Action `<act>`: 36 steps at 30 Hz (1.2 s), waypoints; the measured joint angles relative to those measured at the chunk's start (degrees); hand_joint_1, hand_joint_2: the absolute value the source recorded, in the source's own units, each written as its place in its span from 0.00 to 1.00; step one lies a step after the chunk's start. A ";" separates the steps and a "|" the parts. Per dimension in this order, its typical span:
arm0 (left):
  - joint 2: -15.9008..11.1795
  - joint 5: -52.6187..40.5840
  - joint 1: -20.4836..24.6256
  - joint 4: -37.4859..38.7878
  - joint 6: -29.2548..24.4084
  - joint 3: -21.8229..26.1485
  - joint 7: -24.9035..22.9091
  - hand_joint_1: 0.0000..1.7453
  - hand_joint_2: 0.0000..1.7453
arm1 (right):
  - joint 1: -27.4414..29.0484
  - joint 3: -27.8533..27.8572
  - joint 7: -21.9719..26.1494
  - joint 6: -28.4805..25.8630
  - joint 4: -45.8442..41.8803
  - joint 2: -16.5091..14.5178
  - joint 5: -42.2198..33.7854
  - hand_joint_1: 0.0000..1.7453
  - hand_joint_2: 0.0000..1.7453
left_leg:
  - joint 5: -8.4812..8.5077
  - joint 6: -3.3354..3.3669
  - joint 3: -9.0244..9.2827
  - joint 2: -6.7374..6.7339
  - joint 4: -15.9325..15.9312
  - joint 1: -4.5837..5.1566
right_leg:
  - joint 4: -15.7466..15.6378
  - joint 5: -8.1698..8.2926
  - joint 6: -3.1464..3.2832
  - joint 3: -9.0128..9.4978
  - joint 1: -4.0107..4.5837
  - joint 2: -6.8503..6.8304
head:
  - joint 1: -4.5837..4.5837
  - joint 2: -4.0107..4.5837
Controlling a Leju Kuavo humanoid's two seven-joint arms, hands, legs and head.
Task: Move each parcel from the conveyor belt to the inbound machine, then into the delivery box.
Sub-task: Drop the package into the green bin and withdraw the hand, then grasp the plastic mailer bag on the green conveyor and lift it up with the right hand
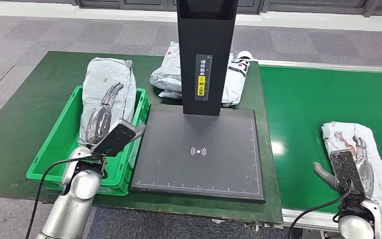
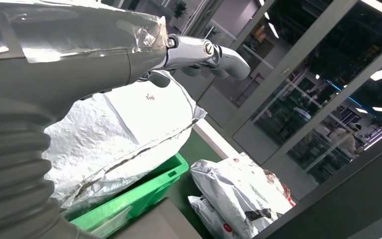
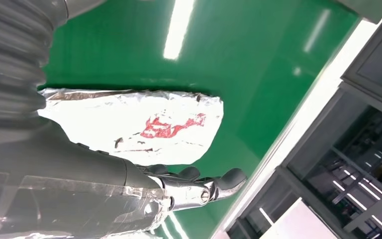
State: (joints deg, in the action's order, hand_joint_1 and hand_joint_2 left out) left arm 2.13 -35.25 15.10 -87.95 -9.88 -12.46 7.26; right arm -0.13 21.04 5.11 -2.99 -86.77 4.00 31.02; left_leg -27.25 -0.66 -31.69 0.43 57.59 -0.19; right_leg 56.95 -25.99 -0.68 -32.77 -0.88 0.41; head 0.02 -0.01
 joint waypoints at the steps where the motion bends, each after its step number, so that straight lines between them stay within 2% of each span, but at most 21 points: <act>1: 0.02 0.01 -0.01 0.00 0.00 0.00 0.00 0.00 1.00 | -0.02 0.06 0.00 0.00 0.10 0.03 0.00 0.00 1.00 | 0.00 0.00 0.00 0.00 0.00 0.00 | 0.00 0.00 0.00 0.00 0.00 0.00 | 0.00 0.00; 4: 0.17 1.77 -0.06 -0.01 0.93 0.00 0.53 0.00 1.00 | -0.07 0.14 -1.27 -1.04 0.41 0.26 1.89 0.00 1.00 | 0.00 0.00 0.00 0.02 0.00 0.02 | -0.01 0.00 0.00 0.01 -0.03 0.00 | 0.00 0.01; 6: 0.45 6.65 -0.46 -0.09 2.91 0.04 2.08 0.00 1.00 | -0.28 0.34 -3.75 -3.20 1.06 1.27 5.16 0.00 1.00 | 0.00 0.01 -0.01 0.05 0.01 0.06 | -0.01 0.00 -0.01 0.02 -0.07 0.00 | 0.00 0.01; 9: 1.24 16.14 -2.51 -0.51 5.77 0.15 5.75 0.00 1.00 | -1.51 1.57 -6.70 -5.73 3.97 5.14 9.98 0.00 1.00 | -0.03 0.05 -0.02 0.04 0.01 0.14 | -0.02 0.00 -0.01 0.02 -0.15 0.00 | 0.00 0.01; 13: 2.17 26.33 -6.05 -0.84 8.84 0.15 10.18 0.00 1.00 | -4.24 3.48 -8.89 -6.45 9.80 10.64 16.94 0.00 1.00 | -0.08 0.12 -0.03 0.00 0.03 0.19 | -0.05 0.00 -0.02 0.00 -0.18 0.00 | 0.00 0.00; 17: 2.67 32.16 -8.09 -0.42 10.68 0.15 12.10 0.00 1.00 | -6.64 3.57 -10.68 -7.17 15.59 14.11 21.57 0.00 1.00 | -0.08 0.13 -0.05 0.03 0.03 0.19 | -0.05 0.00 -0.02 -0.01 -0.16 -0.02 | -0.01 -0.01; 19: 2.69 32.83 -8.24 0.49 11.72 0.04 12.31 0.00 1.00 | -9.09 3.01 -13.31 -4.31 20.52 15.56 24.95 0.00 1.00 | -0.08 0.12 -0.29 0.00 0.02 0.16 | -0.03 -0.01 -0.02 0.00 -0.13 0.00 | -0.03 -0.01; 22: 2.66 33.41 -7.58 3.20 13.58 -0.28 12.84 0.00 1.00 | -15.27 0.23 -17.31 5.59 34.75 19.60 31.34 0.00 1.00 | 0.01 0.19 -0.20 -0.03 0.03 0.14 | -0.03 0.04 -0.07 -0.04 -0.13 -0.02 | -0.02 -0.01; 24: 2.63 33.48 -7.43 4.58 13.92 -0.40 13.11 0.00 1.00 | -17.78 -1.44 -17.56 7.50 42.10 21.43 32.68 0.00 1.00 | 0.13 0.25 -0.19 0.11 0.05 0.16 | -0.02 0.11 -0.12 -0.09 -0.15 -0.16 | 0.01 -0.01; 28: 2.56 33.52 -7.27 6.24 13.93 -0.42 13.16 0.00 1.00 | -21.28 -3.28 -17.64 7.37 50.92 23.00 33.15 0.00 1.00 | 0.16 0.23 -0.26 0.24 0.05 0.15 | 0.00 0.13 -0.12 -0.13 -0.15 -0.23 | 0.00 0.00; 36: 2.53 32.97 -7.27 6.80 13.58 -0.39 13.07 0.00 1.00 | -25.64 -5.20 -17.75 7.42 59.05 23.14 33.99 0.00 1.00 | 0.16 0.23 -0.32 0.27 0.05 0.15 | 0.00 0.12 -0.12 -0.19 -0.15 -0.24 | 0.00 -0.01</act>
State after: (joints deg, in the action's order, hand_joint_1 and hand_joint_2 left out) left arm 4.66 -2.28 7.83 -81.15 3.71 -12.85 20.32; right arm -25.77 15.84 -12.64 4.43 -27.71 27.14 65.00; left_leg -27.09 -0.43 -32.01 0.69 57.63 -0.04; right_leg 56.95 -25.86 -0.80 -32.95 -1.02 0.17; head 0.02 -0.01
